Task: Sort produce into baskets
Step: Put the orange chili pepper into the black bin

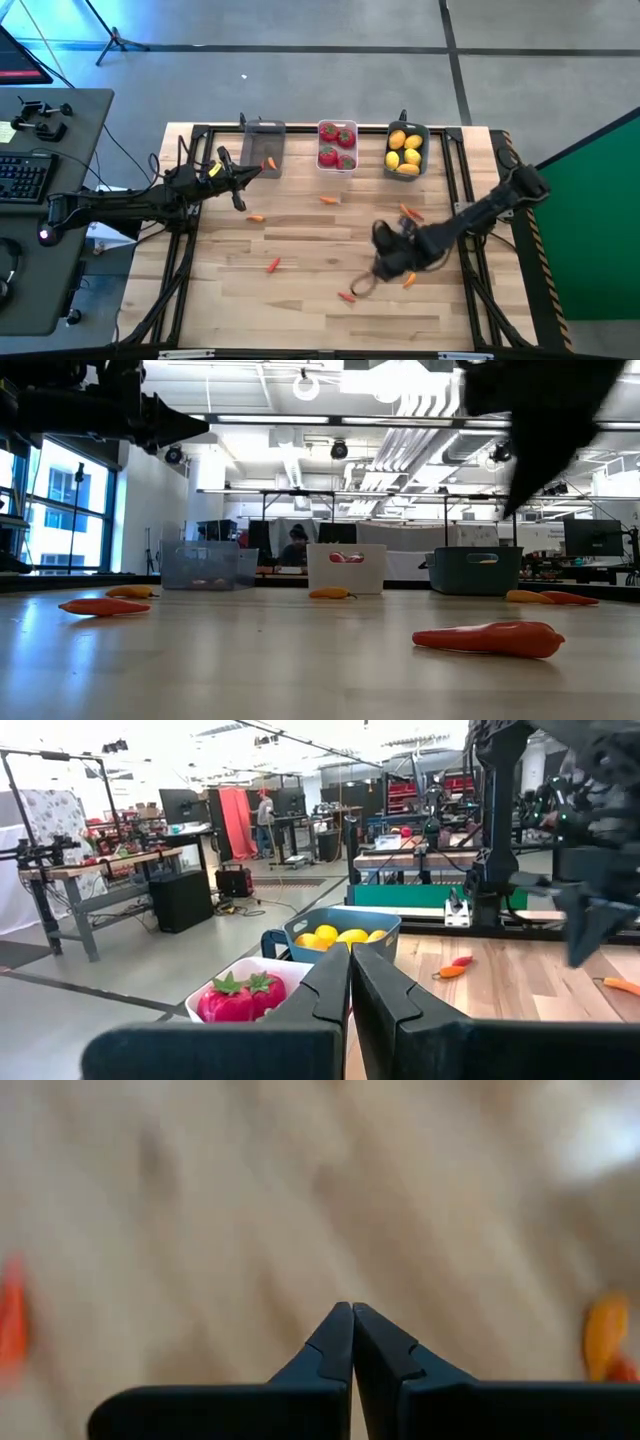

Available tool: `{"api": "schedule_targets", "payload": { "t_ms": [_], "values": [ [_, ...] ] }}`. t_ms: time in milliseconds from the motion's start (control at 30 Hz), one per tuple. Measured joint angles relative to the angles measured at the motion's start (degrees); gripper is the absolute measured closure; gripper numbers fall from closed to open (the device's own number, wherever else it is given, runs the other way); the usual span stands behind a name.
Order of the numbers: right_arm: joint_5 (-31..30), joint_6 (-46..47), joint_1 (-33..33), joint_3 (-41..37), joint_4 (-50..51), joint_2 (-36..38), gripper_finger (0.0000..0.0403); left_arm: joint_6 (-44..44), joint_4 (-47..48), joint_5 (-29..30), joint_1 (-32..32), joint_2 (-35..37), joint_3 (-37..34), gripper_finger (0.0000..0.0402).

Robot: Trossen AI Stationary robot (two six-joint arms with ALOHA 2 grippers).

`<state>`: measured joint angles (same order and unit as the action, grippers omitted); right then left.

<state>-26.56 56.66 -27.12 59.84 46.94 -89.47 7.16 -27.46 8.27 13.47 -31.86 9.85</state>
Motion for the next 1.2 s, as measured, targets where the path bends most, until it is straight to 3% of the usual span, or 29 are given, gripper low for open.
{"api": "schedule_targets", "payload": {
  "t_ms": [167,300,533,667,800,1200],
  "values": [
    [13.48,-1.09,-6.07,1.06,4.48,-0.07,0.0402,0.17,0.28,0.00,0.00,0.00,0.00,0.0401],
    [19.46,-1.22,-8.22,1.06,4.57,-0.17,0.0382,0.15,0.28,0.00,0.00,0.00,0.00,0.0401],
    [23.36,-11.20,-10.44,0.97,4.71,-0.20,0.0276,0.45,0.79,0.00,0.00,0.00,0.00,0.0401],
    [24.18,-16.23,-11.31,-1.31,4.61,-0.22,0.0239,0.48,1.72,0.00,0.00,0.00,0.00,0.0401],
    [27.60,-18.93,-11.34,-4.57,2.53,-0.22,0.0235,0.53,2.58,0.00,0.00,0.00,0.00,0.0401],
    [28.12,-26.23,-11.36,-12.77,-4.42,-0.23,0.0242,0.55,2.68,0.00,0.00,0.00,0.00,0.0401]
  ]
}}
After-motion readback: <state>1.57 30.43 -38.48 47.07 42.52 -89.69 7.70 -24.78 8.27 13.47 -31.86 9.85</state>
